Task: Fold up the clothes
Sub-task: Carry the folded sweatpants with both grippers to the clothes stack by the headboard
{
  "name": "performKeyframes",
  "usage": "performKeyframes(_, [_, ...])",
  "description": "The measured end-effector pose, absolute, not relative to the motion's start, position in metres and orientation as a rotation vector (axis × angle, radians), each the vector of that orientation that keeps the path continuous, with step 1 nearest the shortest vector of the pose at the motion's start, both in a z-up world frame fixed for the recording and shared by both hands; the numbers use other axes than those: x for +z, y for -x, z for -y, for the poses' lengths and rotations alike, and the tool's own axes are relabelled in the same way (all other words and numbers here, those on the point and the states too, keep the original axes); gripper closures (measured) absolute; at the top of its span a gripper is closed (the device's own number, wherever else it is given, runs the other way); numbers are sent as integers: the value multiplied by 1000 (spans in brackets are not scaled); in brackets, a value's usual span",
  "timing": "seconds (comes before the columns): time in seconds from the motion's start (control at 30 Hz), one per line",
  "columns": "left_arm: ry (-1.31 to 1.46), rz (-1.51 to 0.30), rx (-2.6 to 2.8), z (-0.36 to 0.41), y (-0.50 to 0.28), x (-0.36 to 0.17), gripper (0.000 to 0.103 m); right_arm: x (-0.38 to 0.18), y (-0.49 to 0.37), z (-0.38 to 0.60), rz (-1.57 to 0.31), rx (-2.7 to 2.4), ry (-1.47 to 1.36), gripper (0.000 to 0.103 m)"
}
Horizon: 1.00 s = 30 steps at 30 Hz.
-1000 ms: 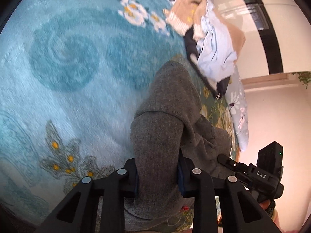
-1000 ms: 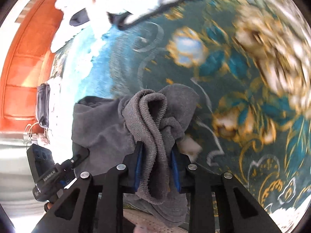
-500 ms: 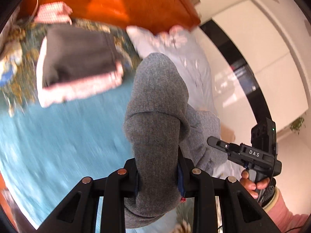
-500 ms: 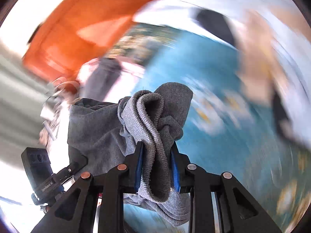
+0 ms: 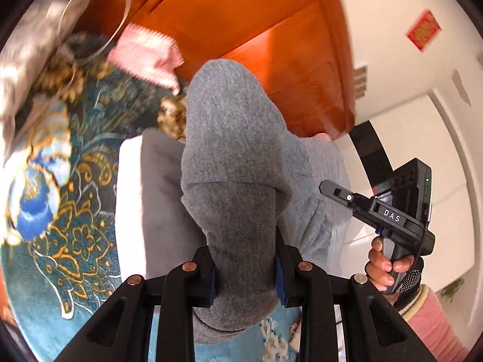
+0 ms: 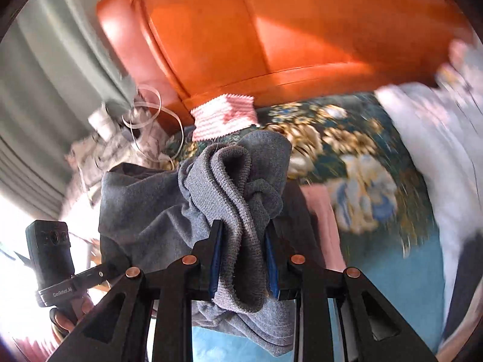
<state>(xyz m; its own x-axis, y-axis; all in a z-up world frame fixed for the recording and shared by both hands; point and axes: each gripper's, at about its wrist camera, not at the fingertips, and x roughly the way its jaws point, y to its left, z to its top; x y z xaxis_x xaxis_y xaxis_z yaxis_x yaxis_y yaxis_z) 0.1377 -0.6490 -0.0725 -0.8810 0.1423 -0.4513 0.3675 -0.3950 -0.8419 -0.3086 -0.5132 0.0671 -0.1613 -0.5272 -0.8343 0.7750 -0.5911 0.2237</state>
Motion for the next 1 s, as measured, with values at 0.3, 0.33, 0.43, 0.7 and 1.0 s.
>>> performKeyframes(0.3, [-701,-1795,-2350,679,-131,-125,66,-28,356,508,-294,-1837,-1339,74])
performKeyframes(0.33, [-713,-1789,-2351,679,-127,-124,66,-33,359,504,-262,-1843,-1339,74])
performKeyframes(0.43, [-744,-1727,-2387,679,-118,-110,68,-45,366,495,-182,-1890,-1380,74])
performKeyframes(0.7, [-791,-1662,-2385,684,-110,-109,66,-19,369,500,-192,-1931,-1324,76])
performKeyframes(1.0, [-758,-1626,-2346,693,-140,-86,49,-31,372,500,-159,-1957,-1409,68])
